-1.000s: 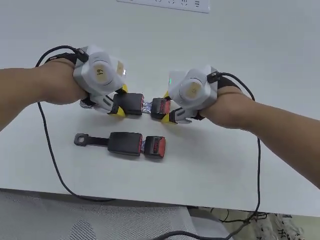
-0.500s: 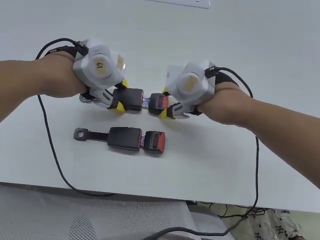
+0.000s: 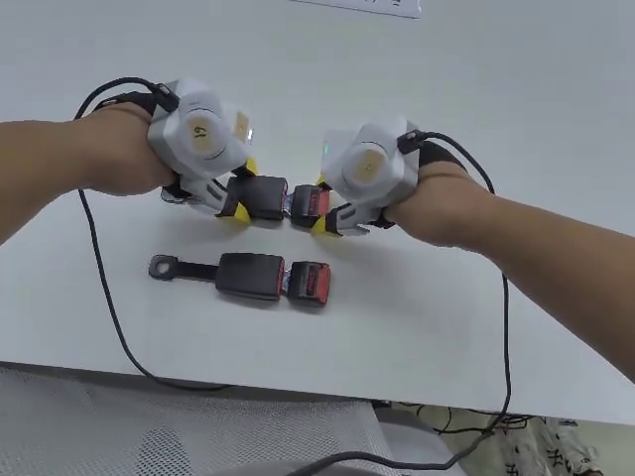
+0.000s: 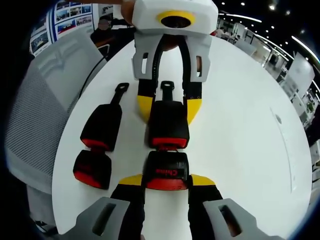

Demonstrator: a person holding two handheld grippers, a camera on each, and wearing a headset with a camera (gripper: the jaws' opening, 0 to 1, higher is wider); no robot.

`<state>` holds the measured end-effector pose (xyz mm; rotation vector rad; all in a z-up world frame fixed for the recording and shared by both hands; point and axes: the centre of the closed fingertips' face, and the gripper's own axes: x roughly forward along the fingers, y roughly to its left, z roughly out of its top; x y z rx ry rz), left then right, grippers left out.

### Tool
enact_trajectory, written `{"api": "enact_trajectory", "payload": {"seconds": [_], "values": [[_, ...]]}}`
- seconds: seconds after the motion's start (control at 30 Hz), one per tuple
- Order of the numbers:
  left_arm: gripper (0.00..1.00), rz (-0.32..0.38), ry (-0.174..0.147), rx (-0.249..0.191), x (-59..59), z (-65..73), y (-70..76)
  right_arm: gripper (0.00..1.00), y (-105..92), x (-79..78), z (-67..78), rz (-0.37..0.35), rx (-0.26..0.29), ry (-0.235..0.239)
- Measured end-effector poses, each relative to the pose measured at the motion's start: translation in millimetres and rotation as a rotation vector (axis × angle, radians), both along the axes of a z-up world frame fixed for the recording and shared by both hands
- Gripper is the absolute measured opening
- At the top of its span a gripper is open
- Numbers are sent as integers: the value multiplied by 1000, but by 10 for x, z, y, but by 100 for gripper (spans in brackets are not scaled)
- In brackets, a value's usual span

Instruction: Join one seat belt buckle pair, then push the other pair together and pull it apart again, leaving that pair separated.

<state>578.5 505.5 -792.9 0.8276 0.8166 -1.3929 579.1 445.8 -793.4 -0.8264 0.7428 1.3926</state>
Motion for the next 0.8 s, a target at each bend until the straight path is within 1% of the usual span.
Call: {"api": "enact_trajectory", "payload": {"seconds": [0.5, 0.8], "values": [[32, 5, 4, 3, 3, -12, 6, 28, -7, -15, -12, 9, -9, -7], [32, 24, 6, -2, -3, -17, 15, 29, -11, -43, 10, 10, -8, -10]]}}
